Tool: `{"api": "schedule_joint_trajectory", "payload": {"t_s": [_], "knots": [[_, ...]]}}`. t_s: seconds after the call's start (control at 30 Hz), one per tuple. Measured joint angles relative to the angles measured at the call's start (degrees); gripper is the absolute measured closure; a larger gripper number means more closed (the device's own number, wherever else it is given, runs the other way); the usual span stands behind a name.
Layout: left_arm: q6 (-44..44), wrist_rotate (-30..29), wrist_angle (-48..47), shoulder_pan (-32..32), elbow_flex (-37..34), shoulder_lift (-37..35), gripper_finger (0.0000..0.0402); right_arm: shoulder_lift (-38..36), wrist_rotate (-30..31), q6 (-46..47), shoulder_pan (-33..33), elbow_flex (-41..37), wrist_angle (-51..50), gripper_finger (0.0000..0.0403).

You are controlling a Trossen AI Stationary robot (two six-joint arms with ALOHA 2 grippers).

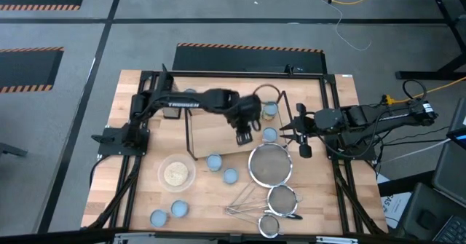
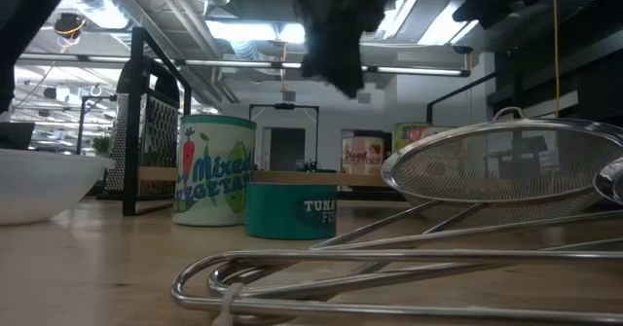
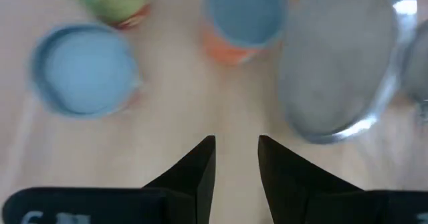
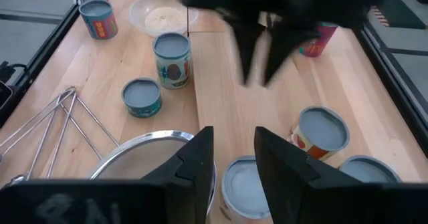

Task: Pick and place cans onto a shelf
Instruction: Put the small green can on the shelf

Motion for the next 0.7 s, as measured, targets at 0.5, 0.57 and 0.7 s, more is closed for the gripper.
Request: {"api": "schedule_joint_trajectory", "payload": {"t_s": [0.5, 0.57, 0.7], "knots": [[-3.23, -6.1, -4.54, -17.95, 0.07, -0.39, 0.0296, 0.3, 0.0, -0.18, 0.0, 0.0, -0.09, 0.0289], [-3.23, -8.16, -4.46, -20.0, 0.07, -0.3, 0.0296, 0.3, 0.0, -0.21, 0.0, 0.0, -0.1, 0.0289], [-5.75, -9.6, -4.64, -23.2, 0.07, 0.52, 0.0296, 0.3, 0.0, -0.22, 0.0, 0.0, -0.08, 0.0289]]}}
